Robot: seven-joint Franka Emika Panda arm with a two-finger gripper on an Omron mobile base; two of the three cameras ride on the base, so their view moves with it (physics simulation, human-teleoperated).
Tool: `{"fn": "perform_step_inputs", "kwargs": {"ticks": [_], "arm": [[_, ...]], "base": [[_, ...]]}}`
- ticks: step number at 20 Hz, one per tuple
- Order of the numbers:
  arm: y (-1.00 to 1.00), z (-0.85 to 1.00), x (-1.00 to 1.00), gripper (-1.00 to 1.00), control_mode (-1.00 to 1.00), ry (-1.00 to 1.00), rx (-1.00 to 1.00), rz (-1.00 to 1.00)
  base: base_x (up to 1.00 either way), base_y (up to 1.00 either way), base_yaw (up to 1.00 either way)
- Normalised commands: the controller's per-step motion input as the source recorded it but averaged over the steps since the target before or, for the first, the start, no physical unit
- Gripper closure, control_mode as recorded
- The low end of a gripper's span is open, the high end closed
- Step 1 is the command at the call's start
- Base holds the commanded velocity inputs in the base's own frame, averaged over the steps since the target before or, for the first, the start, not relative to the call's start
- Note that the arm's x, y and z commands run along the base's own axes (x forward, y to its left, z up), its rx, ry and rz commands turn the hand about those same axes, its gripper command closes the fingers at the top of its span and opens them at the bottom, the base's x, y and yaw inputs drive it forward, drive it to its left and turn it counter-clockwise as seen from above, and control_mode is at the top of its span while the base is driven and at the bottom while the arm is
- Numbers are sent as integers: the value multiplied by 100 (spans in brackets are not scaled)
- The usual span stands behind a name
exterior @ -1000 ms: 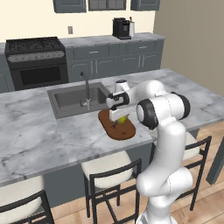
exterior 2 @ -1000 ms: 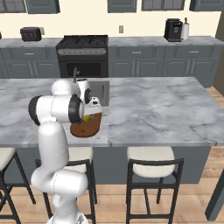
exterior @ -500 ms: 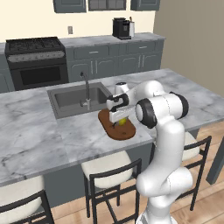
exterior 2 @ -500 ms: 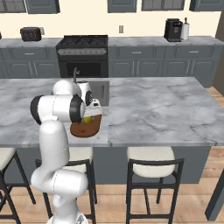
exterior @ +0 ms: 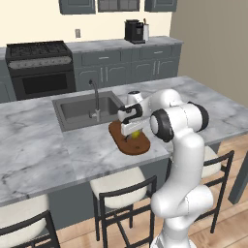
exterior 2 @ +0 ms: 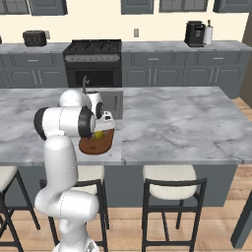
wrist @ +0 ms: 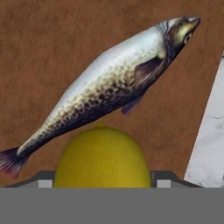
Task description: Retrieve a lemon from the fridge and place it on the cutting board with the fish.
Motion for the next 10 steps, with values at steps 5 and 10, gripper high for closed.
{"fn": "perform_step_inputs", "kwargs": {"ticks": [5,10], "arm": [[0,4,-20,-100,-100,0,0,0],[2,27,-34,-100,-100,0,0,0]], "base": [[0,0,0],[0,0,0]]}}
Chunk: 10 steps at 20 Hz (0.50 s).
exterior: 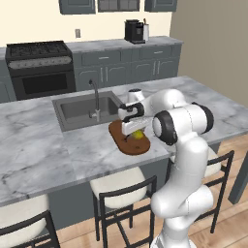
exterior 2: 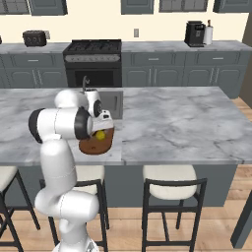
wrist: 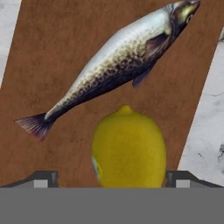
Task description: Retrieve a lemon from the fridge and place it on the cutting board with the fish.
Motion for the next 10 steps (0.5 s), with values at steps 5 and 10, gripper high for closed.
{"fn": "perform_step_inputs", "kwargs": {"ticks": [5,10], "arm": [[6,54,-46,-100,-100,0,2,0],[7,80,-71,-100,-100,0,12,-6]], "base": [[0,0,0],[0,0,0]]}}
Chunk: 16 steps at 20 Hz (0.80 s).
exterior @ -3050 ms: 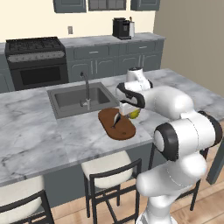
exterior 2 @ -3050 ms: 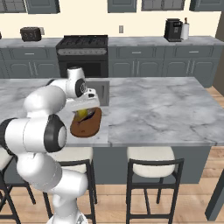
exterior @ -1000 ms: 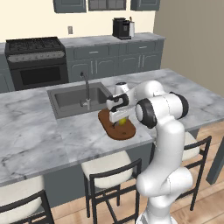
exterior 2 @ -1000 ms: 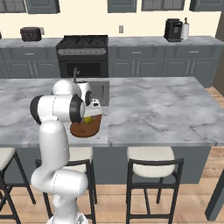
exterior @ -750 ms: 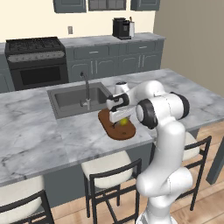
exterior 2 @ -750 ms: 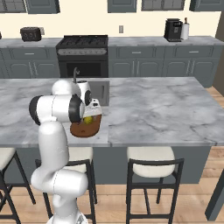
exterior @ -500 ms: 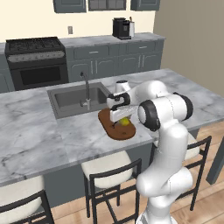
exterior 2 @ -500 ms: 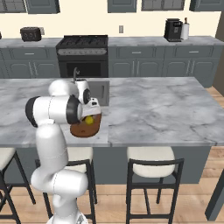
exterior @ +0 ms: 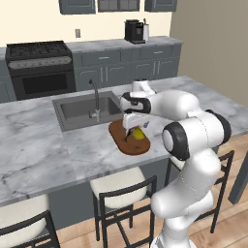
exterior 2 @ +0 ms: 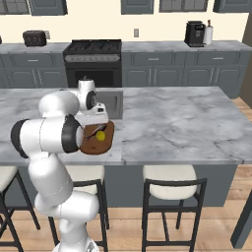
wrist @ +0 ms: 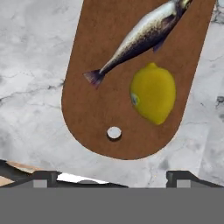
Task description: Retrieve a lemon from the fridge and place it on the cutting board with the fish.
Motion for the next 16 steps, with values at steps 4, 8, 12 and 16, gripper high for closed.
{"fn": "perform_step_inputs", "kwargs": {"ticks": [4,8,12,16], "arm": [[38,100,-60,-100,-100,0,13,-20],[19,100,-71,-100,-100,-2,1,-14],[0,100,-96,-100,-100,-2,0,-9],[0,71,-100,-100,-100,-8,-4,-8]], "base": [[0,0,0],[0,0,0],[0,0,0],[0,0,0]]}}
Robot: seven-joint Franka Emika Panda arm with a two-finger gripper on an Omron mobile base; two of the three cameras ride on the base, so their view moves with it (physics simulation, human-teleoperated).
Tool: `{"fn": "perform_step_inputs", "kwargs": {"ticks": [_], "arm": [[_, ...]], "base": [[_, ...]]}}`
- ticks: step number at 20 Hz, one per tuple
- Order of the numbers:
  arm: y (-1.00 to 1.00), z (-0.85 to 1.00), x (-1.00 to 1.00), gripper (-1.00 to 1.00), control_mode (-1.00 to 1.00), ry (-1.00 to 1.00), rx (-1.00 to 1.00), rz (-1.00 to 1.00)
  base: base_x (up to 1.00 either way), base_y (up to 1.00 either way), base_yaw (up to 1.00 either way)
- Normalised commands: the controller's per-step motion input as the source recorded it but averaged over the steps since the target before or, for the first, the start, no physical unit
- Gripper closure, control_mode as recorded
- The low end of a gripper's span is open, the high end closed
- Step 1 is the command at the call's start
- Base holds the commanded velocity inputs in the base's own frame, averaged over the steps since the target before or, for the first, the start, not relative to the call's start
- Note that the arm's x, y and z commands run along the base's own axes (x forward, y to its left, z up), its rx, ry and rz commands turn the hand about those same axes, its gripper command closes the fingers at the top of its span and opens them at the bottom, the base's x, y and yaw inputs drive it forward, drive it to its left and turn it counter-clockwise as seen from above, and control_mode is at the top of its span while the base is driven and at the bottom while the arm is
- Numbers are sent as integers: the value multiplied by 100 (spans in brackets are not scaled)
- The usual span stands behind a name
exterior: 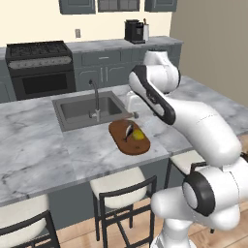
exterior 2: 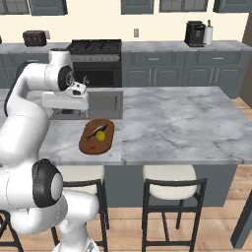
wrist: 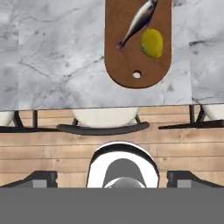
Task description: Retrieve a lemon from the fridge and place it on the cutting board with the fish.
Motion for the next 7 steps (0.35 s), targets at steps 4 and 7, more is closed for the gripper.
{"fn": "perform_step_inputs", "kwargs": {"ticks": [4,7], "arm": [[0,5,-100,-100,-100,-19,-2,-5],[-37,-5,-100,-100,-100,-40,2,-2]], "base": [[0,0,0],[0,0,0]]}}
